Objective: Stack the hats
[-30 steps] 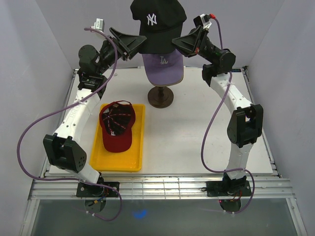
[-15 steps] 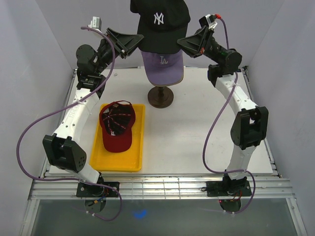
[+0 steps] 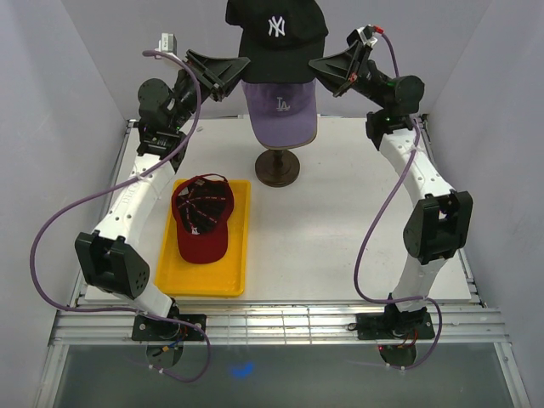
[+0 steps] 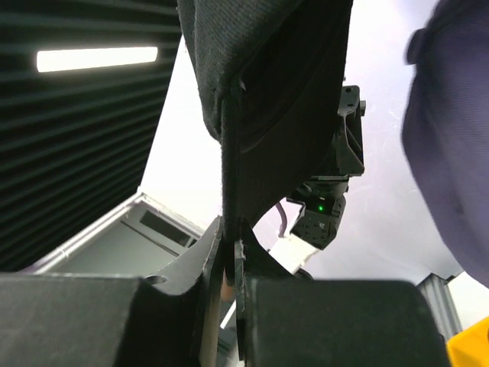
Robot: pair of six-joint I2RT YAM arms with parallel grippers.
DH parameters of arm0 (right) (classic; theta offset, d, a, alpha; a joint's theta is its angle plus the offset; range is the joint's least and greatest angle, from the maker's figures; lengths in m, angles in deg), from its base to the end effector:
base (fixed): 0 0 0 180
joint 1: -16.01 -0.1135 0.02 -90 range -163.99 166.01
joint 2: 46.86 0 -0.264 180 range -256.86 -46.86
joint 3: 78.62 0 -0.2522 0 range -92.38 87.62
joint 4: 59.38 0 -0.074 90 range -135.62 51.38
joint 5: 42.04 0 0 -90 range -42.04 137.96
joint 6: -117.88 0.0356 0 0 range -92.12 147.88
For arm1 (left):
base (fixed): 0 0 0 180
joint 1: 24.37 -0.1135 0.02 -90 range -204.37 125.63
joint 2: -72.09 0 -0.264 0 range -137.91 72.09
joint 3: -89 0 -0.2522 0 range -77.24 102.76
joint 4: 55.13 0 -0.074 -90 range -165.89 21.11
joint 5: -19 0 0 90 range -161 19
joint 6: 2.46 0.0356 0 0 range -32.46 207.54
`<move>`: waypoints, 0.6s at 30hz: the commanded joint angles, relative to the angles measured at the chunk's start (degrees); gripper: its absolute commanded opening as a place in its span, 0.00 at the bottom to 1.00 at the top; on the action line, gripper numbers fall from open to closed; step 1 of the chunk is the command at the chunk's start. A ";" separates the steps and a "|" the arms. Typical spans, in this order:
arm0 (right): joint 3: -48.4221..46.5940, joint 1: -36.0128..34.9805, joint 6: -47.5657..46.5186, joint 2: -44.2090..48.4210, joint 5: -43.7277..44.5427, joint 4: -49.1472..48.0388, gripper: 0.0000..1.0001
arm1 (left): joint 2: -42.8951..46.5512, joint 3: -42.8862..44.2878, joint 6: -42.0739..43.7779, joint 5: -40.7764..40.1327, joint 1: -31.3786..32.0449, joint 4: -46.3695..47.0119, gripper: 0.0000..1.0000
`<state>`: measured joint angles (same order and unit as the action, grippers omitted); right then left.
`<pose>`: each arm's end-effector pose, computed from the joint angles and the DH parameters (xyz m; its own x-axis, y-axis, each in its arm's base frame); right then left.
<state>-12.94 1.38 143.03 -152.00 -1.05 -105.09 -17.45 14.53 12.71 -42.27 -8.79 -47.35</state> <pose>0.3744 0.1255 0.4882 -0.8666 0.3874 -0.3145 -0.4676 -0.4102 0.7830 0.3389 -0.1123 0.4894 -0.5347 -0.7295 -0.4265 0.5472 0.0856 -0.8326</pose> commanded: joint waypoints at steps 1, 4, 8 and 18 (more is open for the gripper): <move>-3.24 -0.48 7.28 1.43 3.31 9.96 0.11 | 2.52 -0.89 -0.67 -0.51 2.27 -1.22 0.00; -4.65 -0.48 5.70 1.34 4.71 13.93 0.09 | 2.88 -0.19 -1.55 -3.76 3.06 -4.12 0.00; -7.81 -0.48 3.15 0.29 4.98 19.29 0.08 | 2.96 1.04 -2.34 -7.19 4.29 -7.47 0.00; -4.22 0.13 -0.72 1.78 1.38 18.77 0.08 | 3.93 0.17 0.03 -5.36 5.43 -10.46 0.00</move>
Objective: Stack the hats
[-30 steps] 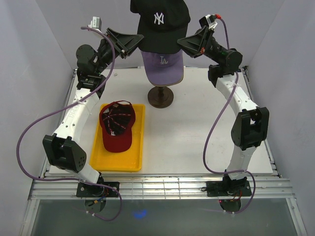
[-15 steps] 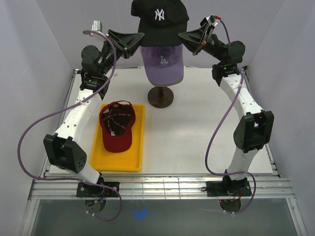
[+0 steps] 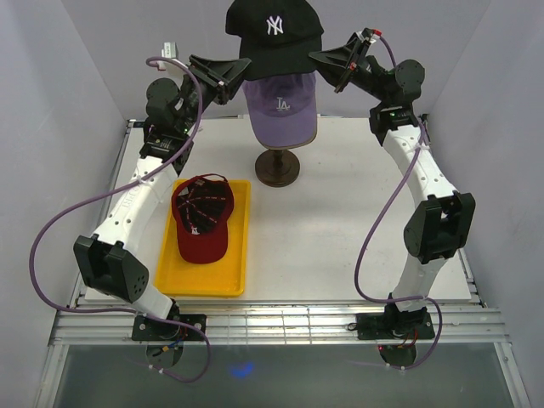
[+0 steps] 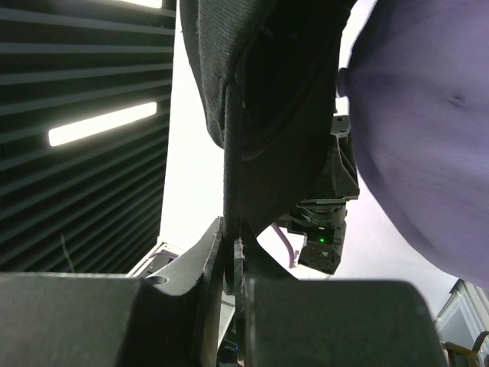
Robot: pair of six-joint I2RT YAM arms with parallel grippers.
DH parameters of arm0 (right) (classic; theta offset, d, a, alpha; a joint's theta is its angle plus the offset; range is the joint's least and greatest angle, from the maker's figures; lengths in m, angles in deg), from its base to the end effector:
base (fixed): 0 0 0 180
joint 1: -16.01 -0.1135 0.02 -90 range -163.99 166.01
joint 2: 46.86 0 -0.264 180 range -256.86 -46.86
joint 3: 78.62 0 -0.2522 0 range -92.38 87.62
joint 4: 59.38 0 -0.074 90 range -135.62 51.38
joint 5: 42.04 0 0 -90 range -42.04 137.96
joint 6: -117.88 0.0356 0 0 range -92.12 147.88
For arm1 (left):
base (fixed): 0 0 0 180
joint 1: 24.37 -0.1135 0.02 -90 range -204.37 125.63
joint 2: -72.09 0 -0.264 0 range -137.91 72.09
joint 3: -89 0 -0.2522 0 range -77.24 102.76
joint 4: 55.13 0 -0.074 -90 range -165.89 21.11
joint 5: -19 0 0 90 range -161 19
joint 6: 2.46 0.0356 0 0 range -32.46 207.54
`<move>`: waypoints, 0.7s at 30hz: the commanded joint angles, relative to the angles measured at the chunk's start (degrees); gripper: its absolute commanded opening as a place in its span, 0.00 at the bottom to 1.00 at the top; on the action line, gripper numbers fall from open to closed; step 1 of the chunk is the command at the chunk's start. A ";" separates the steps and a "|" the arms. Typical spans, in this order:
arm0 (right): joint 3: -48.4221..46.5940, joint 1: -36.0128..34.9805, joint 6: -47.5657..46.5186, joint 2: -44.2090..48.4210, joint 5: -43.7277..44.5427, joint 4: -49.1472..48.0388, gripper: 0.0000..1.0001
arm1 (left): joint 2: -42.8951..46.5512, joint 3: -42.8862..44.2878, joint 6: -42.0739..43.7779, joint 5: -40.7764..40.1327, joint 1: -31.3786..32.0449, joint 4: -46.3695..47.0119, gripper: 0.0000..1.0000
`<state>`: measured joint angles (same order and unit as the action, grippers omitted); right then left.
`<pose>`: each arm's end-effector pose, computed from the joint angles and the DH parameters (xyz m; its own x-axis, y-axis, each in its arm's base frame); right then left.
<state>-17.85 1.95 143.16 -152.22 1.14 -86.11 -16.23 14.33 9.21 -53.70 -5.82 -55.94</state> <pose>0.3909 0.1247 0.4925 -0.9055 0.4111 -0.1049 -0.2705 -0.3690 0.8892 0.3352 -0.1237 0.4813 -0.5091 -0.8154 -0.2755 0.3752 0.0778 -0.9237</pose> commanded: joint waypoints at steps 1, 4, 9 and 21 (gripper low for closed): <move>1.14 -0.44 -1.02 2.09 -1.68 -0.64 0.08 | 2.71 0.10 3.70 6.17 2.46 -2.14 0.00; 2.63 -0.35 -1.90 2.70 -2.83 -1.78 0.08 | 3.58 -1.39 4.49 6.52 2.46 -2.23 0.00; 6.76 0.18 -4.45 4.46 -3.97 -2.05 0.08 | 4.46 -2.89 5.11 7.40 2.46 -2.58 0.00; 15.37 0.71 -7.70 7.36 -6.43 -4.07 0.08 | 7.89 -9.47 7.22 7.49 2.46 -3.72 0.00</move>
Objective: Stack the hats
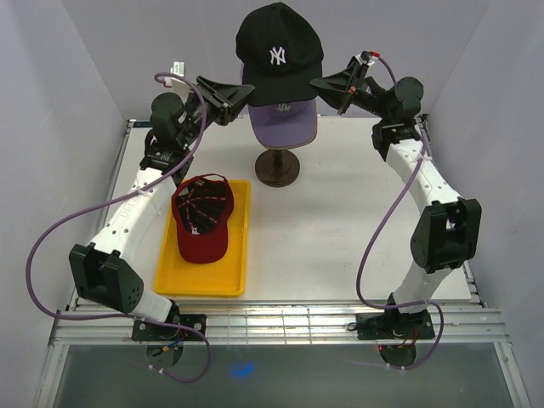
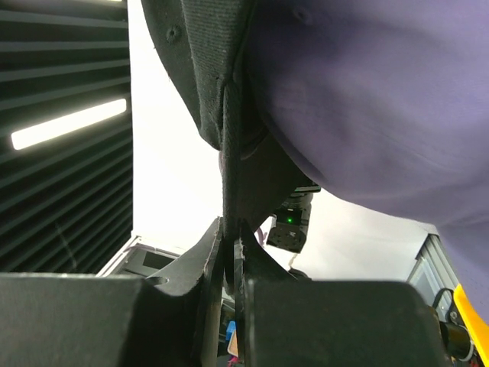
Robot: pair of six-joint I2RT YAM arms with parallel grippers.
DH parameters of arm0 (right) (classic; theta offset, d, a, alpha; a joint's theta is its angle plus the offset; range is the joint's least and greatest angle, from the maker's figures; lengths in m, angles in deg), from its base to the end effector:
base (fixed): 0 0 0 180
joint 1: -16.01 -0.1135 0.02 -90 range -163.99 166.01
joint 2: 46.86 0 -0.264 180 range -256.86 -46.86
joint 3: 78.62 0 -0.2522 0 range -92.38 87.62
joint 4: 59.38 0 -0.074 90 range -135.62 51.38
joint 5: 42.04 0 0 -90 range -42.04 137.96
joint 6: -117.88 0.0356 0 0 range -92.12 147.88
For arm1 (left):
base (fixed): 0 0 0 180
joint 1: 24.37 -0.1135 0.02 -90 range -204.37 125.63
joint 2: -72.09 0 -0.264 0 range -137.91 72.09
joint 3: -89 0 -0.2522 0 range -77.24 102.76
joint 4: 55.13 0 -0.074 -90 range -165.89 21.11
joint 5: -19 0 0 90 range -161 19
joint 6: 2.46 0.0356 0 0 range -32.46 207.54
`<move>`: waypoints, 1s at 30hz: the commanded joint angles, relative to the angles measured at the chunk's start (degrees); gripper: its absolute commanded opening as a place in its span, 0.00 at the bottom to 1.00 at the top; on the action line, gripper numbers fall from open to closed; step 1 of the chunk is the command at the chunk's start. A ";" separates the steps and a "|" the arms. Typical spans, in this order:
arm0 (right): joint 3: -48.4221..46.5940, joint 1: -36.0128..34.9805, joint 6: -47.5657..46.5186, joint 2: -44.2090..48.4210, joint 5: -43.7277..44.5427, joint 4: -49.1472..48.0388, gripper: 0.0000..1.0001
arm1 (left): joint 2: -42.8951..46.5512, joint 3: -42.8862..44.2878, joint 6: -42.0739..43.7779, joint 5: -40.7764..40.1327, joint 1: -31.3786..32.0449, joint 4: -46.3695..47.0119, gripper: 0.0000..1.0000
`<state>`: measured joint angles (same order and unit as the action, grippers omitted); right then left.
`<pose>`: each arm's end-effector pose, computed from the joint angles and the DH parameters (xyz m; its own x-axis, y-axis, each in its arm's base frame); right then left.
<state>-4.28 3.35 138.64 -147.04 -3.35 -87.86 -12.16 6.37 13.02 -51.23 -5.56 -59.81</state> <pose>0.3818 0.1142 0.4512 -0.9119 0.3942 -0.1137 -0.2372 -0.2804 0.9301 0.3232 -0.1228 0.4492 -0.5606 -0.7671 -0.3119 0.2994 0.1634 -0.9400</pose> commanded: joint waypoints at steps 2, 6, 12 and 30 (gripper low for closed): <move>2.86 -0.69 -4.23 2.53 -2.48 -2.58 0.08 | 4.44 -2.22 3.68 5.02 2.20 0.15 0.00; 4.62 -0.69 -6.08 3.06 -3.27 -2.41 0.08 | 5.06 -3.81 4.29 4.93 2.20 0.15 0.00; 9.45 -0.52 -7.05 3.59 -3.80 -3.81 0.08 | 4.88 -5.30 5.00 5.72 2.20 0.06 0.00; 14.29 0.10 -12.67 2.89 -4.68 -0.04 0.08 | 7.69 -13.91 6.50 4.58 2.11 -0.56 0.00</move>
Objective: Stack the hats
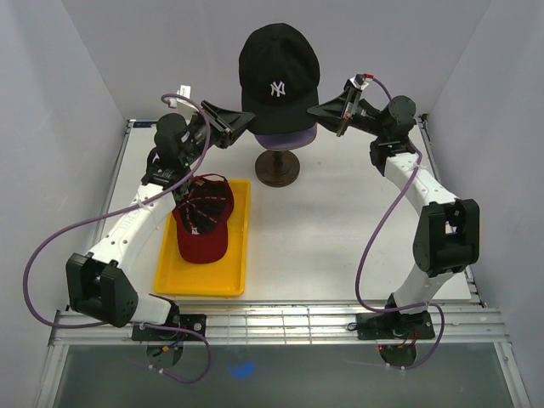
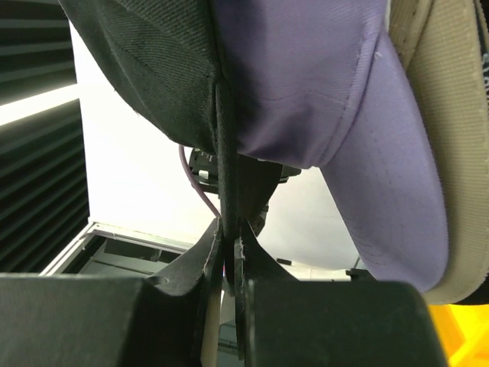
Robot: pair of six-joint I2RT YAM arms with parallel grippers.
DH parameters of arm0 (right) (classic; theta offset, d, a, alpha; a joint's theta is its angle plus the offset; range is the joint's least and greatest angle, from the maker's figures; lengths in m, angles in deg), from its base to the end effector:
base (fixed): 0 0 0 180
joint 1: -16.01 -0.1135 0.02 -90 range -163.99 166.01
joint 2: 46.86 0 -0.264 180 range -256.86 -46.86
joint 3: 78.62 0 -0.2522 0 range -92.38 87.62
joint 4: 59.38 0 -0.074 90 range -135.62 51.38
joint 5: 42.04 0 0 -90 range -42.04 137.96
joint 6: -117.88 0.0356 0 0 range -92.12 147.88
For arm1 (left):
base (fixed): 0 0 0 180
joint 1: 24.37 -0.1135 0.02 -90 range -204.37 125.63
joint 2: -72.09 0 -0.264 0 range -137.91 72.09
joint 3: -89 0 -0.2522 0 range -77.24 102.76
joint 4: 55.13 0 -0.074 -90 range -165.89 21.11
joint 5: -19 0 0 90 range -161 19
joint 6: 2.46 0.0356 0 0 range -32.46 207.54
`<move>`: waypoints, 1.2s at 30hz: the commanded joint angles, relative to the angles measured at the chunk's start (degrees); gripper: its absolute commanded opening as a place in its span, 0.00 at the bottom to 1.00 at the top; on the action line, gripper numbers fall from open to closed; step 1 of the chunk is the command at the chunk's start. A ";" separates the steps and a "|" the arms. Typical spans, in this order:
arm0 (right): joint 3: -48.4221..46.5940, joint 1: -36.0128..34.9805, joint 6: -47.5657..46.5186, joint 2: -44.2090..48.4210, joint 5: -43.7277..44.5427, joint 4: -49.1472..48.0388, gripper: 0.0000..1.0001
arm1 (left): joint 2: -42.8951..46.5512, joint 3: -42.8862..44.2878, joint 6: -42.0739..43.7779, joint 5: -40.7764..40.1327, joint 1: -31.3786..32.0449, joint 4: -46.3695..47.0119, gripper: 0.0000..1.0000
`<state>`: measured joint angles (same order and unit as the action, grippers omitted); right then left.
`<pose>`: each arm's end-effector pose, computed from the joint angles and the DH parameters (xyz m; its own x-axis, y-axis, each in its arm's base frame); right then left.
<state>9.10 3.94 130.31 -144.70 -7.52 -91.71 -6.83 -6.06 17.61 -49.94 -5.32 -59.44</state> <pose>0.3763 0.1105 0.3930 -0.9130 0.3707 -0.1702 -0.2498 -0.1781 0.9518 0.3052 -0.1189 0.4022 -0.5953 -0.7218 -0.3531 0.2475 0.2533 -0.9352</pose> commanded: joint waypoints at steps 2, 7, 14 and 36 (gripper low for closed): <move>1.70 -0.40 -4.35 0.46 -0.50 3.81 0.08 | 2.36 -2.36 1.64 3.37 1.87 -1.01 0.00; 3.46 0.03 -4.52 0.46 -0.41 3.81 0.08 | 2.19 -3.68 1.38 2.32 1.87 -1.63 0.00; 6.36 0.91 -4.79 0.20 -0.15 3.99 0.08 | 0.34 -4.82 0.67 2.41 1.87 -1.63 0.00; 9.00 2.50 -5.40 -1.21 1.34 5.48 0.08 | -4.05 0.28 1.90 3.55 1.87 -7.25 0.00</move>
<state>16.29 6.17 126.75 -144.61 -7.74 -92.06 -9.82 -7.44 17.54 -47.82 -4.66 -61.38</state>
